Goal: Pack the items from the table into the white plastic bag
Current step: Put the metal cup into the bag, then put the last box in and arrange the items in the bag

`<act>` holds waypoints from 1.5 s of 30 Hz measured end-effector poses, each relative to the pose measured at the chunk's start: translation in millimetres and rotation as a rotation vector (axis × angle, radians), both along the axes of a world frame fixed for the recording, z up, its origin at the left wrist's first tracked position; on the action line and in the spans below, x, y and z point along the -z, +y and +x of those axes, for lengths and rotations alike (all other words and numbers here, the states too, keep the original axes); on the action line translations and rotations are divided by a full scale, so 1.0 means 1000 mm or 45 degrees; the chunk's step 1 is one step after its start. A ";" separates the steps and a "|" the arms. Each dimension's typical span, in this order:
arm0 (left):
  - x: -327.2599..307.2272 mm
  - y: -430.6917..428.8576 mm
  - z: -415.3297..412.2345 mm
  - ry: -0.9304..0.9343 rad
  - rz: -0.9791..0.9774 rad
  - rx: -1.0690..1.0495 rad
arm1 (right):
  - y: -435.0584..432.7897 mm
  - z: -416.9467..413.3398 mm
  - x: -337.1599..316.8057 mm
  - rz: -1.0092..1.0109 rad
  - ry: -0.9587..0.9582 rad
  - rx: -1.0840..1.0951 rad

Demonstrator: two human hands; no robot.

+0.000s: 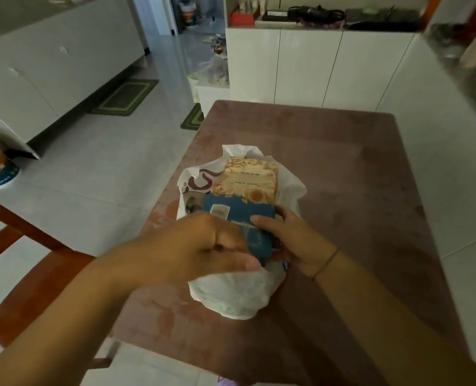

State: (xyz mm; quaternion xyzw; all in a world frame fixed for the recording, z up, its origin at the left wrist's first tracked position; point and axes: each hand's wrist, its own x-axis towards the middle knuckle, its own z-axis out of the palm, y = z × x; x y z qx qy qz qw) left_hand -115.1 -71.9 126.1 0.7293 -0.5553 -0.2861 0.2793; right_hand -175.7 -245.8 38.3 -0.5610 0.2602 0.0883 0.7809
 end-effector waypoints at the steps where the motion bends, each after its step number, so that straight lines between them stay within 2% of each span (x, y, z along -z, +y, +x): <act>1: -0.002 0.003 0.011 0.046 0.003 -0.022 | 0.000 0.000 0.003 -0.049 -0.003 -0.012; 4: -0.001 -0.003 0.059 0.134 -0.106 -0.309 | -0.002 -0.002 0.008 -0.118 -0.007 -0.038; 5: 0.006 -0.012 0.080 -0.036 -0.155 -0.432 | -0.001 -0.002 0.009 -0.117 -0.001 -0.025; 7: 0.027 -0.038 0.122 -0.577 -0.095 -0.528 | 0.001 0.001 0.008 -0.109 0.018 0.015; 9: 0.053 -0.064 0.154 -0.862 0.113 -0.434 | 0.003 0.004 0.009 -0.091 0.025 0.056; 12: 0.081 -0.094 0.184 -1.061 0.334 -0.281 | 0.008 0.005 0.013 -0.049 0.056 0.094; 16: 0.088 -0.122 0.201 -1.191 0.313 -0.157 | 0.005 0.008 0.022 0.147 0.076 0.200; 18: 0.086 -0.129 0.206 -1.169 0.240 -0.165 | 0.000 0.006 0.022 0.257 0.057 0.281; 20: 0.081 -0.136 0.207 -1.045 0.182 -0.232 | -0.004 0.005 0.021 0.307 0.041 0.352; 24: 0.066 -0.149 0.206 -0.420 -0.057 -0.699 | -0.009 0.008 0.017 0.277 0.022 0.345; 27: 0.051 -0.155 0.204 -0.228 -0.200 -0.919 | -0.002 0.018 0.010 0.148 -0.010 0.269; 31: 0.036 -0.152 0.197 -0.190 -0.352 -0.933 | 0.004 0.046 0.003 -0.236 -0.070 0.277; 35: 0.028 -0.147 0.187 -0.221 -0.443 -0.827 | 0.008 0.079 -0.001 -0.398 -0.053 0.274; 38: 0.027 -0.143 0.174 -0.300 -0.386 -0.677 | 0.012 0.103 0.001 -0.847 0.096 0.012; 41: 0.028 -0.132 0.176 -0.345 -0.399 -0.689 | 0.006 0.114 -0.001 -1.202 0.221 -0.194; 43: 0.027 -0.122 0.179 -0.338 -0.378 -0.710 | -0.001 0.112 -0.002 -1.231 0.210 -0.239; 45: 0.027 -0.114 0.177 -0.316 -0.352 -0.695 | -0.004 0.099 -0.001 -1.138 0.073 -0.160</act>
